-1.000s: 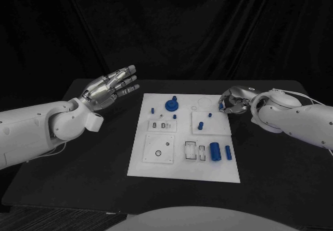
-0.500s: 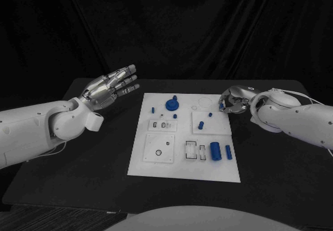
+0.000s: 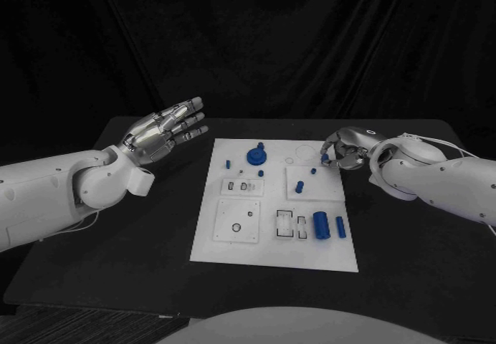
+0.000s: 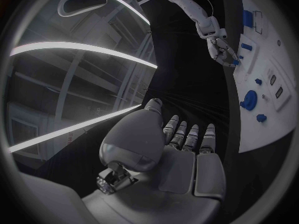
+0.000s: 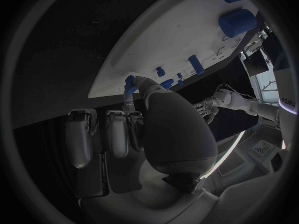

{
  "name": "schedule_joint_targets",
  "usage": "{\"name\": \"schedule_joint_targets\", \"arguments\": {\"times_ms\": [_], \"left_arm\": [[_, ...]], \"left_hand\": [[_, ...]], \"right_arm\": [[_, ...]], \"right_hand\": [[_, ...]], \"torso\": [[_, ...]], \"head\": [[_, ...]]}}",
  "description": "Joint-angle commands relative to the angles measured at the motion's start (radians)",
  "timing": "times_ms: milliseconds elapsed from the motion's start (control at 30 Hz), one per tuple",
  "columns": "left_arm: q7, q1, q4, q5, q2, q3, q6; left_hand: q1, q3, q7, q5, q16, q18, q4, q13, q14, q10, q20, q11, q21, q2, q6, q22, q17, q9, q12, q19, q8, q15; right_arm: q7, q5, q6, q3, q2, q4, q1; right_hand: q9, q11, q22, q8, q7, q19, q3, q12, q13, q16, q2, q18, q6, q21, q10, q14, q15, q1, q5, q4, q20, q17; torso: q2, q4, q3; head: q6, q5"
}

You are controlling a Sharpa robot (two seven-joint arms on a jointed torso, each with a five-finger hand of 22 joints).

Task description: Assemble the parts on the task board

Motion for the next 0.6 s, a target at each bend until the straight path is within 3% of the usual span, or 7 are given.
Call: {"name": "schedule_joint_targets", "arguments": {"times_ms": [33,300,600], "left_arm": [[0.008,-0.002,0.000,-0.001,0.001,0.001,0.015],[0.005,-0.002,0.000,-0.001,0.000,0.001,0.015],[0.001,-0.002,-0.004,-0.001,0.005,0.001,0.016]], "left_hand": [[0.015,0.023,-0.008,0.019,0.023,-0.024,-0.023,0.013,-0.004,0.000,0.003,0.013,0.008,-0.003,-0.005,0.008,0.011,0.016,0.010,0.009,0.016,0.013],[0.015,0.023,-0.008,0.019,0.023,-0.024,-0.023,0.013,-0.004,0.000,0.003,0.013,0.008,-0.003,-0.005,0.008,0.011,0.016,0.010,0.009,0.016,0.013],[0.015,0.023,-0.008,0.019,0.023,-0.024,-0.023,0.013,-0.004,0.000,0.003,0.013,0.008,-0.003,-0.005,0.008,0.011,0.016,0.010,0.009,0.016,0.013]], "right_arm": [[-0.001,-0.011,-0.053,0.001,-0.001,0.011,0.007],[-0.011,-0.014,-0.050,0.001,0.013,0.055,0.034],[-0.039,-0.040,-0.011,0.001,0.051,0.152,0.083]], "right_hand": [[0.026,0.004,0.255,0.039,-0.003,0.067,0.018,0.020,0.265,0.017,0.030,0.000,0.035,-0.015,0.105,0.105,0.002,0.014,-0.023,-0.009,0.009,0.264],[0.028,0.012,0.252,0.044,-0.004,0.062,0.016,0.020,0.265,0.017,0.028,0.002,0.061,-0.023,0.105,0.105,0.008,0.011,-0.029,-0.013,0.014,0.264],[0.025,0.016,0.250,0.035,0.000,0.057,0.014,0.020,0.265,0.017,0.023,0.004,0.057,-0.030,0.105,0.105,0.012,0.009,-0.038,-0.015,0.017,0.264]], "torso": [[0.000,-0.0009,-0.0003],[0.000,0.0005,-0.0007],[0.000,0.0005,-0.0004]], "head": [[0.000,0.000],[-0.006,0.008],[-0.011,0.009]]}}
